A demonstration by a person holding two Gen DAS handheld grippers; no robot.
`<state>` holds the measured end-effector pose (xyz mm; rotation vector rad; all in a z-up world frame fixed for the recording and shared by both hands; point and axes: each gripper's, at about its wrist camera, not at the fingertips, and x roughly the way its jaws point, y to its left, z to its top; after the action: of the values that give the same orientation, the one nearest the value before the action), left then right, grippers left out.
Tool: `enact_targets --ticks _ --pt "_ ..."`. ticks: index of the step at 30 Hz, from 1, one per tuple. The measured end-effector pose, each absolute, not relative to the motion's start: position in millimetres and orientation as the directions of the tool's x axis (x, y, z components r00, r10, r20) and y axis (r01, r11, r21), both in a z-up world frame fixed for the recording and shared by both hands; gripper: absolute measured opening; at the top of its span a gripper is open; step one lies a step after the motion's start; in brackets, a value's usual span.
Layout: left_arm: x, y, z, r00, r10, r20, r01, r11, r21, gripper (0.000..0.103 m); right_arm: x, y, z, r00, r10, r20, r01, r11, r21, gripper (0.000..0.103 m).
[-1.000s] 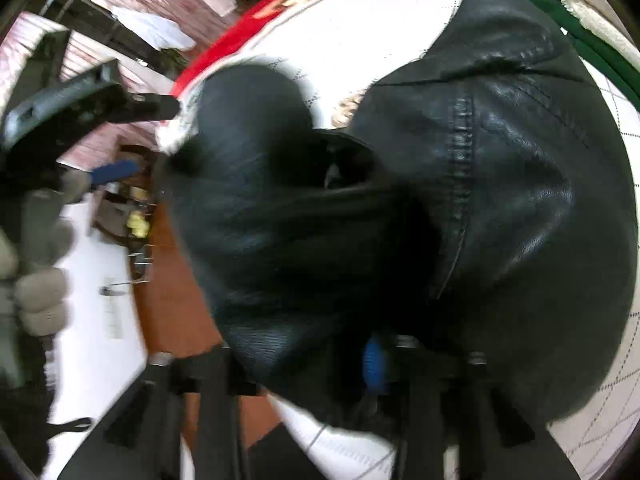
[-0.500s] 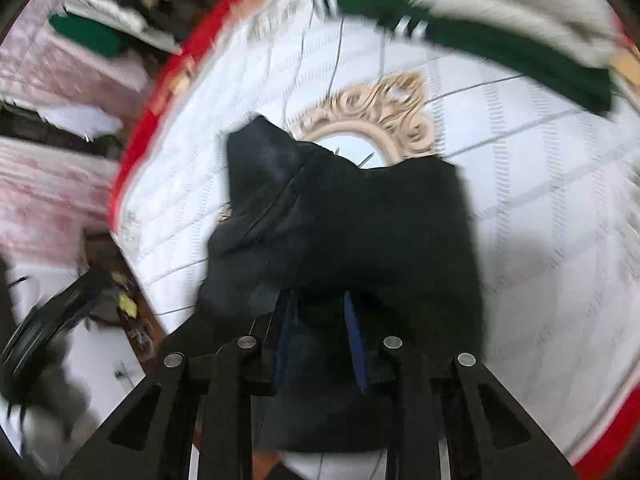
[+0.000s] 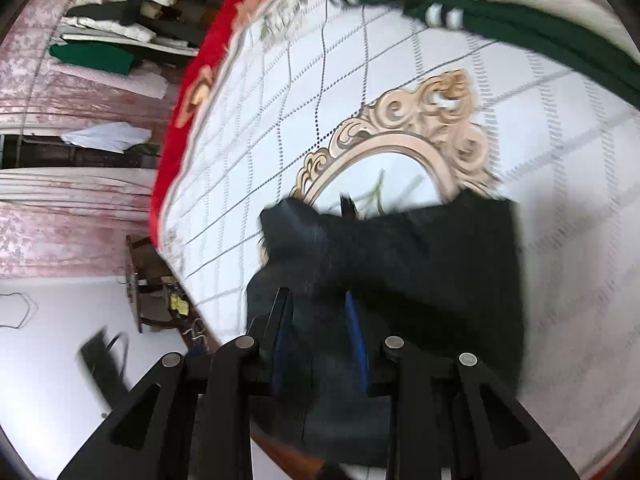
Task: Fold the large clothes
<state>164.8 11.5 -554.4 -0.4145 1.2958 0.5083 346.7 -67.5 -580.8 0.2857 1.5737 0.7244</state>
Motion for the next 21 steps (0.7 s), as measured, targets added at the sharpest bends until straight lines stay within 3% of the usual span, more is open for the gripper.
enact_targets --ticks 2,3,5,9,11,13,17,21 --pt "165 10 -560 0.168 0.143 -0.975 -0.552 0.833 0.027 0.101 352 -46 -622 -0.189 0.533 -0.825 -0.212 0.798 0.565 0.027" --pt "165 9 -563 0.154 0.153 -0.976 -0.54 0.84 0.046 0.101 355 -42 -636 -0.178 0.534 -0.827 -0.198 0.803 0.561 0.017" --pt "164 7 -561 0.151 0.162 -0.975 -0.531 0.846 0.059 0.101 362 -42 -633 -0.188 0.544 -0.818 -0.187 0.797 0.574 0.011" --pt "170 3 -545 0.195 0.148 -0.97 -0.529 0.848 0.023 0.101 362 -86 -599 -0.199 0.615 -0.763 -0.138 0.753 0.643 0.018" --pt "180 -2 -540 0.22 0.163 -0.962 -0.515 0.857 0.027 0.101 354 -118 -580 -0.136 0.616 -0.776 -0.134 0.765 0.63 0.031" --pt "188 -9 -546 0.213 0.181 -0.96 -0.497 0.866 0.053 0.101 341 -147 -566 -0.092 0.583 -0.807 -0.149 0.793 0.59 0.031" --pt "188 -12 -591 0.12 0.219 -0.968 -0.481 0.866 0.137 0.103 304 -174 -607 -0.19 0.445 -0.875 -0.14 0.87 0.473 0.032" --pt "176 1 -611 0.155 0.128 -0.98 -0.502 0.864 0.033 0.103 302 -174 -629 -0.197 0.426 -0.883 -0.188 0.868 0.46 0.033"
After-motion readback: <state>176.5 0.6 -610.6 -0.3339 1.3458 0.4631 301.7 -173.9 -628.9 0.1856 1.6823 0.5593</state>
